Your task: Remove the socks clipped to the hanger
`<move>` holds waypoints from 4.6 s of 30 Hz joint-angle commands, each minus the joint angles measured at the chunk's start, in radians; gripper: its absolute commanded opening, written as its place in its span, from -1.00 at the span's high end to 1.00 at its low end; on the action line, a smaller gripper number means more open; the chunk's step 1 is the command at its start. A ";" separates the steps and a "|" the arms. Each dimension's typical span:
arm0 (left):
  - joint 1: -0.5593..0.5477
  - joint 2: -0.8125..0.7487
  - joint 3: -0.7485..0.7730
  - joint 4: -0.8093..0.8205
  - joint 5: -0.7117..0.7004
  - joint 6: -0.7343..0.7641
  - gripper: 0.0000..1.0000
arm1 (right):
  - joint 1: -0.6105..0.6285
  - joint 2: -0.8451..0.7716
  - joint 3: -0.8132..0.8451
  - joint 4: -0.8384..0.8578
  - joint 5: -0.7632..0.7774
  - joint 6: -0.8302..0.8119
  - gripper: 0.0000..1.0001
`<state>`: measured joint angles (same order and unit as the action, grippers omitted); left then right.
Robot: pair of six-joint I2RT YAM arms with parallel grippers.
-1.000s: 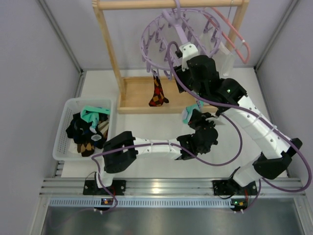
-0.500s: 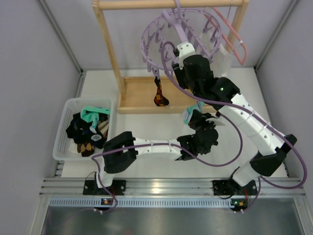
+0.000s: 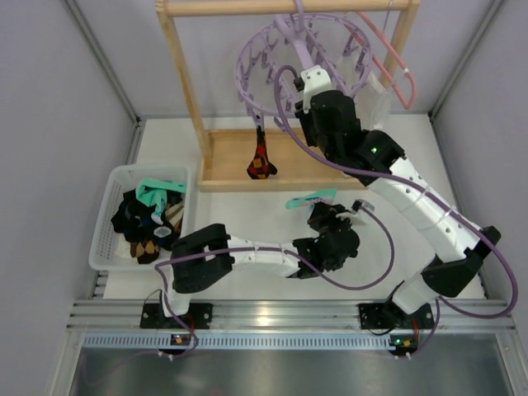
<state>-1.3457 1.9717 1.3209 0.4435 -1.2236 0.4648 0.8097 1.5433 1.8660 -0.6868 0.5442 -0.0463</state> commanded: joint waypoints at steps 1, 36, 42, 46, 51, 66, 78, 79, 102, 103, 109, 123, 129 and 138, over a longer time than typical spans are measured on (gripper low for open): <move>0.031 -0.103 -0.106 0.014 -0.054 -0.112 1.00 | 0.008 -0.011 -0.004 0.073 -0.027 0.023 0.37; 1.201 -0.818 0.087 -1.135 0.617 -0.842 1.00 | -0.060 -0.631 -0.634 0.228 -0.104 0.218 -0.99; 1.368 -0.774 0.118 -1.131 0.699 -0.838 0.91 | -0.072 -0.660 -0.671 0.243 -0.115 0.209 -0.99; 1.439 -0.688 0.045 -1.126 0.862 -0.903 0.97 | -0.083 -0.670 -0.697 0.270 -0.150 0.215 -0.99; 1.562 -0.562 -0.122 -1.080 1.072 -1.069 1.00 | -0.084 -0.680 -0.745 0.306 -0.171 0.226 -0.99; 1.574 -0.536 -0.284 -1.016 0.840 -1.241 0.62 | -0.086 -0.716 -0.821 0.331 -0.204 0.227 -0.99; 1.557 -0.813 -0.167 -1.023 0.993 -1.051 -0.97 | -0.086 -0.700 -0.818 0.345 -0.228 0.264 -0.99; 1.556 -0.833 -0.169 -1.023 1.010 -1.043 -0.97 | -0.087 -0.700 -0.829 0.355 -0.239 0.264 -0.99; 1.070 -0.605 -0.515 0.157 1.446 -0.795 -0.97 | -0.086 -0.802 -1.019 0.569 -0.647 0.322 -0.99; 1.073 -0.582 -0.522 0.191 1.454 -0.798 -0.97 | -0.087 -0.807 -1.021 0.570 -0.655 0.322 -0.99; 1.082 -0.407 -0.494 0.389 1.468 -0.796 -0.81 | -0.087 -0.815 -1.047 0.584 -0.694 0.332 -0.99; 1.077 -0.194 -0.284 0.451 1.454 -0.779 0.58 | -0.087 -0.784 -1.024 0.567 -0.727 0.326 -0.99; 1.044 -0.304 -0.374 0.449 1.373 -0.735 1.00 | -0.087 -0.781 -1.019 0.601 -0.725 0.347 -0.99; 0.711 -0.594 -0.558 0.374 0.919 -0.612 1.00 | -0.086 -0.885 -1.015 0.606 -0.653 0.388 -0.99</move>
<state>-0.5545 1.4677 0.7792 0.8017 -0.1085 -0.2230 0.7364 0.7074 0.8127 -0.1383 -0.1497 0.3202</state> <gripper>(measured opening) 0.028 0.993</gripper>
